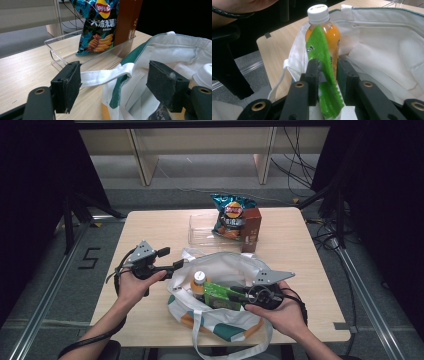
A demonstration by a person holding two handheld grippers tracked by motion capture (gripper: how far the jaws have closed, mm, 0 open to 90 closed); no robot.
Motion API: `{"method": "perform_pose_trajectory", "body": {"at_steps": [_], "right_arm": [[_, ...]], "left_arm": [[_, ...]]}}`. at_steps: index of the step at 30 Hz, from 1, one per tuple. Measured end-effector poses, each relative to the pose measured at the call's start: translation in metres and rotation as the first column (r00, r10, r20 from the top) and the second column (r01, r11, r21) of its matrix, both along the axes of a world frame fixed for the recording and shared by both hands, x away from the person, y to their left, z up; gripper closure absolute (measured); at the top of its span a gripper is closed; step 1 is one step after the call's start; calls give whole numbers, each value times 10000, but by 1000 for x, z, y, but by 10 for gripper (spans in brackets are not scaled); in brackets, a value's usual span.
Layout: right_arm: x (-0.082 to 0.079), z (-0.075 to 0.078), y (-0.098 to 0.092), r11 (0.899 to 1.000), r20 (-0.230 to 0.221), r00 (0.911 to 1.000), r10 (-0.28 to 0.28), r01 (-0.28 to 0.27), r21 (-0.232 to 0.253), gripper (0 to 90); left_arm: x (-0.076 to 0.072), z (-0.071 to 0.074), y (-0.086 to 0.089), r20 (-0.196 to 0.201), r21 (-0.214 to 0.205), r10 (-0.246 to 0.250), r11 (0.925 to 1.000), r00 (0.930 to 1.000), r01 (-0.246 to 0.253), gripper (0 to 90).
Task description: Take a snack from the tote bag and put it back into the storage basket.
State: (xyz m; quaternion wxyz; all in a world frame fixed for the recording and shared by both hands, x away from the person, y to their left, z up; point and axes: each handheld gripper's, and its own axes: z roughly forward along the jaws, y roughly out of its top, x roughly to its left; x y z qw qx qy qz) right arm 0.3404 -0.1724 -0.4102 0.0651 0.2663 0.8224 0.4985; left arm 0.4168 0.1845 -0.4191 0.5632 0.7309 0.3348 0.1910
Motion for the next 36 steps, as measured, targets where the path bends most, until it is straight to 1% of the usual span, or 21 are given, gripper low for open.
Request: {"method": "perform_pose_trajectory", "body": {"at_steps": [2, 3, 6, 8, 11, 13, 15, 16, 17, 18, 19, 20, 21, 23, 26, 27, 28, 29, 32, 33, 36], "right_arm": [[1, -1, 2, 9998, -186, 9998, 109, -106, 167, 747], [1, -1, 1, 9999, -234, 9997, 78, -76, 82, 758], [2, -1, 2, 9998, 55, 9999, 90, -91, 154, 787], [1, -1, 2, 9996, -198, 9995, 258, -257, 79, 827], [0, -1, 2, 9995, -314, 9991, 277, -272, 151, 875], [0, 0, 2, 9993, -107, 9994, 339, -337, 145, 896], [0, 0, 2, 9993, -90, 9993, 351, -350, 154, 900], [1, -1, 3, 9987, -63, 9990, 438, -436, 270, 900], [0, 1, 2, 9991, -68, 9991, 407, -406, 126, 900], [-1, 1, 3, 9989, -158, 9990, 412, -409, 213, 900], [0, 1, 3, 9987, -57, 9992, 383, -381, 326, 900], [0, 3, 2, 9985, -121, 9988, 484, -481, 243, 900], [0, 3, 2, 9978, 111, 9987, 505, -509, 433, 900], [-1, 6, 0, 9985, 103, 9990, 440, -443, 328, 900], [0, 10, -2, 9973, 405, 9981, 458, -480, 550, 900], [-1, 11, -2, 9962, 301, 9984, 483, -503, 705, 900], [-1, 14, -3, 9969, 326, 9985, 449, -469, 627, 900], [0, 16, -4, 9963, 608, 9972, 443, -486, 711, 900], [0, 19, -6, 9961, 678, 9972, 303, -357, 812, 900], [0, 20, -7, 9964, 506, 9984, 266, -306, 795, 900], [0, 22, -8, 9950, 409, 9988, 286, -323, 949, 900]], "left_arm": [[0, 0, 0, -3, -13, 0, 10000, 10000, 0, 264], [0, 0, 0, -5, -29, 12, 10000, 10000, -12, 264], [0, 0, 0, -11, -37, 31, 10000, 10000, -31, 265], [0, 0, 0, -3, -17, 4, 10000, 10000, -4, 265], [0, 0, 0, 37, 37, -43, 10000, 10000, 43, 265], [0, 0, 0, 18, -11, -12, 10000, 10000, 12, 265], [0, 0, 0, 33, -103, -35, 9999, 10000, 35, 266], [0, 0, 0, 37, -90, -37, 10000, 10000, 37, 266], [0, 0, 0, 37, -87, -37, 10000, 10000, 38, 266], [0, 0, 0, 43, -82, -39, 10000, 10000, 40, 266], [0, 0, 0, 32, -36, -6, 10000, 10000, 6, 266], [0, 1, 1, 33, -5, 1, 10000, 10000, -1, 266], [0, 1, 1, 35, 6, 3, 10000, 10000, -3, 266], [0, 1, 1, 55, 15, 7, 10000, 10000, -7, 266], [0, 1, 1, 39, 0, 7, 10000, 10000, -7, 266], [0, 1, 1, 51, 9, -2, 10000, 10000, 2, 265], [0, 1, 1, 69, 22, 2, 10000, 10000, -2, 265], [0, 1, 1, 71, 15, 8, 10000, 10000, -8, 264], [0, 1, 1, 61, 14, -5, 10000, 10000, 5, 264], [0, 1, 1, 55, 17, -3, 10000, 10000, 3, 264], [0, 1, 1, 72, -1, 25, 10000, 10000, -25, 264]]}}
